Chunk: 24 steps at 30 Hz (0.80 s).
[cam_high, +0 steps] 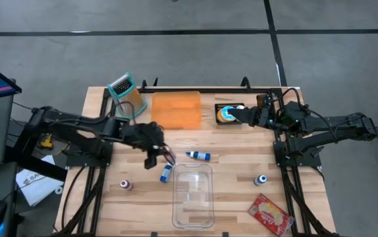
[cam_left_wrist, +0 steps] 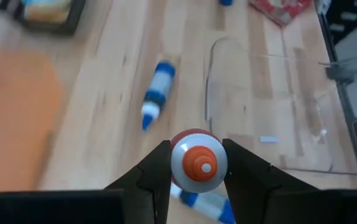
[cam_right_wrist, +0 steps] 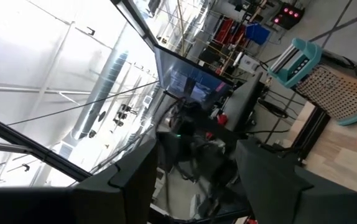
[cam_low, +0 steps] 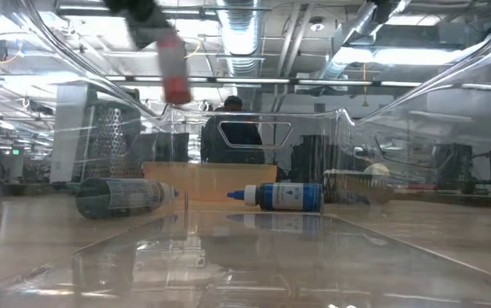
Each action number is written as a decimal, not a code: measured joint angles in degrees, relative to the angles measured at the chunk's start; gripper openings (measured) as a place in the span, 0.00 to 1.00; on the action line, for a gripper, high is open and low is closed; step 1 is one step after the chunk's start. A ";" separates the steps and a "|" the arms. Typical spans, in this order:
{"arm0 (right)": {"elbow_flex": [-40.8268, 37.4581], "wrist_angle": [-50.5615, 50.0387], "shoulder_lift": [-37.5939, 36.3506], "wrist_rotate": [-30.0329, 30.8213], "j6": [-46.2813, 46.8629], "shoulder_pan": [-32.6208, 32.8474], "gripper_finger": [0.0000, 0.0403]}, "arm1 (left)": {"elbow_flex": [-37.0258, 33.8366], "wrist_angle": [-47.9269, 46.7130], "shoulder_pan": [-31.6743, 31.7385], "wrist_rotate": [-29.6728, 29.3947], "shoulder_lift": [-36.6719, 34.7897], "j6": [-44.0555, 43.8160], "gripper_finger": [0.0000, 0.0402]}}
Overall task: Pick & Place Food Item
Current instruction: Put the orange food coloring bottle into the transparent bin
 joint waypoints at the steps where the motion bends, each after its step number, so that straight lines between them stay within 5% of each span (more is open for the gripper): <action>1: 0.00 0.00 0.00 0.00 0.17 0.00 0.52 | 2.47 -0.93 -0.26 -0.04 1.89 2.31 0.28; 9: 0.02 -0.05 0.11 0.00 0.10 0.00 0.52 | 15.37 -4.61 -3.77 5.50 14.85 15.47 0.28; 24: 0.02 -2.21 0.11 0.02 0.06 0.13 0.52 | 15.21 -1.11 -8.71 3.40 25.54 18.21 0.28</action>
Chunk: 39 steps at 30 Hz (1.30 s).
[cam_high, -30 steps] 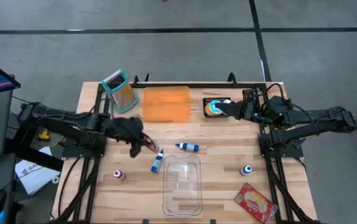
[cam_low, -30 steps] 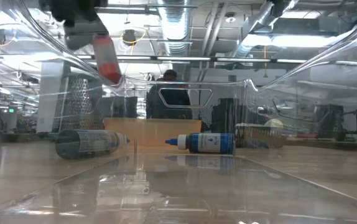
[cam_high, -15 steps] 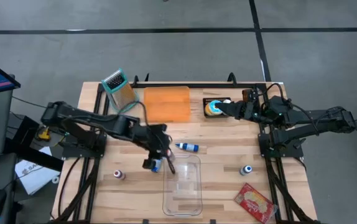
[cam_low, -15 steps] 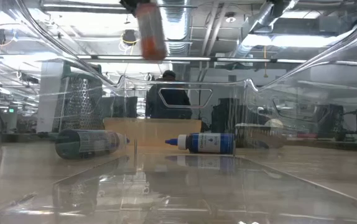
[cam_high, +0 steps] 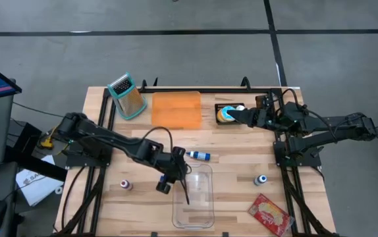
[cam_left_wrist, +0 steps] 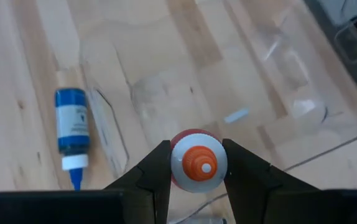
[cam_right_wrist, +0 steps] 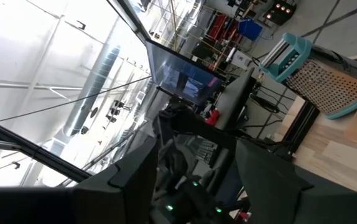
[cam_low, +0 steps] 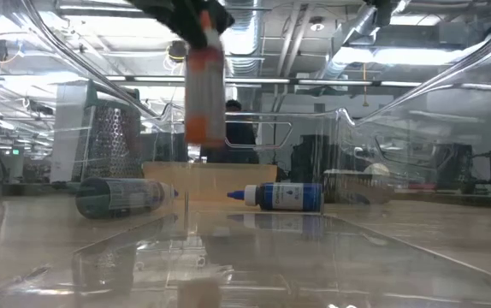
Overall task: Pick & Place Food Item
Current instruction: Put the orange food coloring bottle into the transparent bin, then put the red food coloring bottle into the transparent bin
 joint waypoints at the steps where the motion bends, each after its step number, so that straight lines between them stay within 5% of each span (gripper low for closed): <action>1: 0.00 0.01 0.00 -0.02 0.00 -0.01 0.52 | -0.51 0.89 0.02 -0.03 0.35 0.01 0.28; 14: 0.00 0.01 0.00 -0.02 0.31 0.79 0.52 | -8.18 8.62 0.60 -1.14 0.41 -0.59 0.28; 25: 0.00 0.04 0.00 -0.02 0.45 0.74 0.52 | -8.20 8.64 0.61 -1.23 0.37 -0.15 0.35; 33: 0.00 0.04 0.00 -0.02 0.46 0.74 0.52 | -8.18 8.47 0.61 -1.12 0.15 -0.15 0.30; 39: 0.00 0.06 0.00 -0.02 0.46 0.79 0.52 | -8.18 8.56 1.01 -3.18 -5.66 -0.19 0.31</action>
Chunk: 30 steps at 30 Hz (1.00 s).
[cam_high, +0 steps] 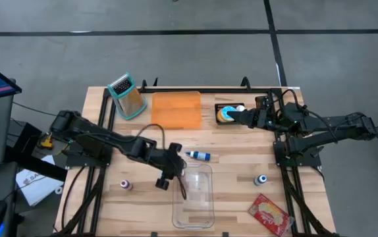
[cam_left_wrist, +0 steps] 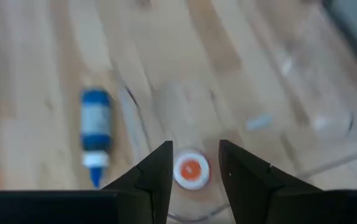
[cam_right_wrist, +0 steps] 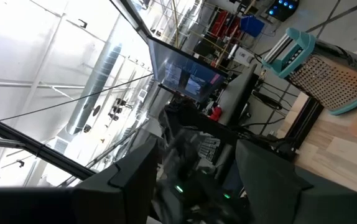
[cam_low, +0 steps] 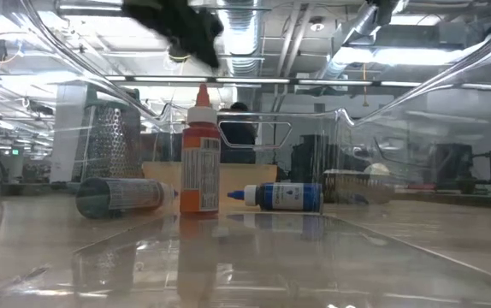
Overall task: Pick & Place Food Item
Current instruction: Put the red food coloring bottle into the transparent bin
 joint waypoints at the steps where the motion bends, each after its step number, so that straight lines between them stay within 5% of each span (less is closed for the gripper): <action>1: 0.00 0.00 0.00 0.00 -0.02 0.00 0.52 | 0.00 -0.09 0.18 -0.78 -1.74 -0.18 0.32; 6: 0.04 -0.02 0.00 0.00 -0.26 -0.04 0.52 | 0.15 -4.56 2.50 -2.42 -10.53 -5.68 0.36; 11: 0.04 0.02 0.00 0.00 -0.61 -0.04 0.52 | 0.09 -23.75 1.11 -1.63 -18.44 -16.07 0.42; 19: 0.04 1.52 0.00 0.00 -1.32 -0.04 0.52 | 0.04 -39.76 -14.64 1.14 -26.27 -33.90 0.51; 30: 0.04 1.75 0.00 0.29 -3.21 -0.61 0.52 | 0.04 -42.17 -31.34 -5.48 -17.39 -50.48 0.56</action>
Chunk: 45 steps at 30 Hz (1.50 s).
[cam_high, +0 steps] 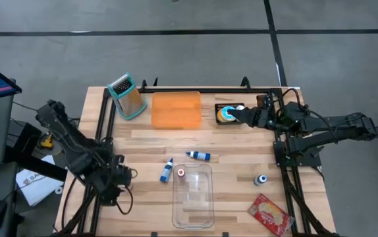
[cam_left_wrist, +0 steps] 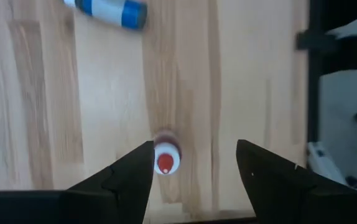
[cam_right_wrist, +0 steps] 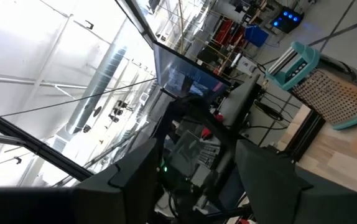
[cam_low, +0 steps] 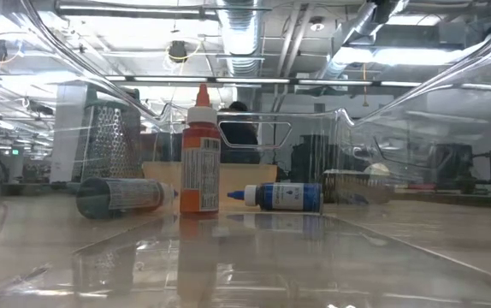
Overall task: Pick & Place Food Item
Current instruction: Put the red food coloring bottle into the transparent bin
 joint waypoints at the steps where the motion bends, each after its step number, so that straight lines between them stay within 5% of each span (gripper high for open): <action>1: 0.00 -0.02 0.00 0.05 -0.02 0.00 0.52 | 0.00 -0.55 -0.50 -0.03 1.19 -0.63 0.56; 6: 0.00 -0.01 0.00 0.15 0.02 0.01 0.52 | -0.28 -2.50 -1.19 -0.03 4.65 -4.89 0.56; 15: 0.00 0.01 0.00 0.14 0.68 0.39 0.52 | -9.75 3.21 -1.17 0.62 0.66 -11.76 0.58; 45: 0.00 -0.46 0.00 1.20 0.85 0.87 0.52 | -19.74 13.95 -1.06 2.10 -2.18 -14.16 0.56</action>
